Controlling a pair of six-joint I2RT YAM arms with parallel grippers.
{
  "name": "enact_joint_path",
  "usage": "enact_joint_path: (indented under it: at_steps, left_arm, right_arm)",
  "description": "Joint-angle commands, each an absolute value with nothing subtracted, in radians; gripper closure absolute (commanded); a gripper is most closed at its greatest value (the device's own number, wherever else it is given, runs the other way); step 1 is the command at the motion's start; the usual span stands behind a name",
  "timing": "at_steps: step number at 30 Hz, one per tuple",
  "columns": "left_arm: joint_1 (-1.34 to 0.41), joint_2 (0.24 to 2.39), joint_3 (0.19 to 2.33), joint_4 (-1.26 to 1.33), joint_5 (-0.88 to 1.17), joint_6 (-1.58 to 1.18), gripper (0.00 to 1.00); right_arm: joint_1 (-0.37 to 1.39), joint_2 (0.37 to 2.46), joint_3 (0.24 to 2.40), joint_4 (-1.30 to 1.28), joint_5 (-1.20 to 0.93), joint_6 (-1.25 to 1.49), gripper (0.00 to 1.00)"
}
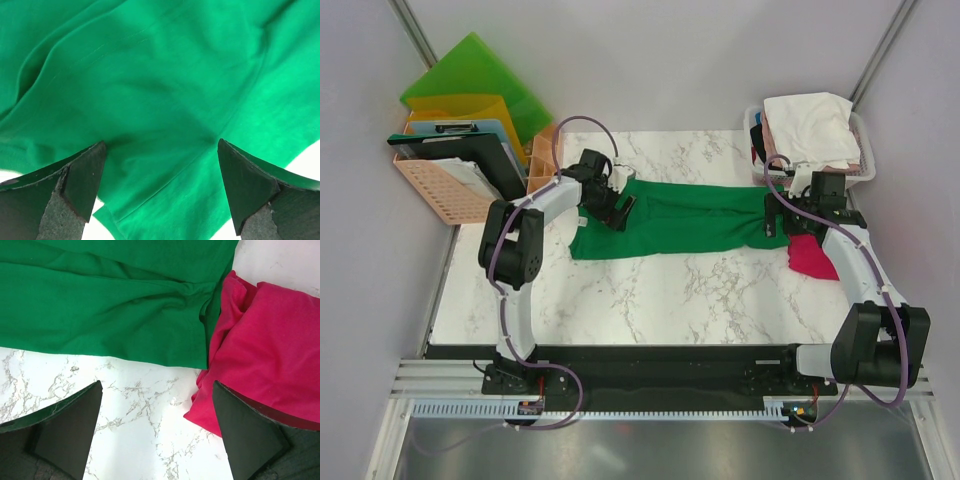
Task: Fold and stack the t-shirts
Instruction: Fold the other side of the tshirt into a rectangle, then rotate the tshirt 90 degrees
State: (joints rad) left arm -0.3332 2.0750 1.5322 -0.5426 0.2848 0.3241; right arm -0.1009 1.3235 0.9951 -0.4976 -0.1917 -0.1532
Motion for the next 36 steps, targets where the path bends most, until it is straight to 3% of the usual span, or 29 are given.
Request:
enact_joint_path:
  at_steps: [1, 7, 16, 29, 36]
  left_arm:
    - [-0.333, 2.063, 1.542, -0.571, 0.148, 0.244, 0.0]
    - [-0.333, 1.993, 1.41, -0.505, -0.033, 0.236, 0.0]
    - [-0.313, 1.962, 1.29, -0.454, -0.113, 0.273, 0.0]
    - [-0.225, 1.838, 1.201, -0.428, -0.075, 0.272, 0.0]
    - [-0.225, 1.658, 1.103, -0.334, 0.058, 0.279, 0.0]
  right_arm:
    - [-0.112, 1.321, 0.991, -0.482, -0.241, -0.16, 0.02]
    - [-0.132, 1.327, 0.997, -0.488, -0.279, -0.152, 0.02]
    - [-0.173, 1.299, 0.996, -0.489, -0.314, -0.144, 0.02]
    - [-0.184, 1.373, 0.999, -0.506, -0.354, -0.14, 0.02]
    - [-0.186, 1.344, 0.991, -0.5, -0.377, -0.15, 0.02]
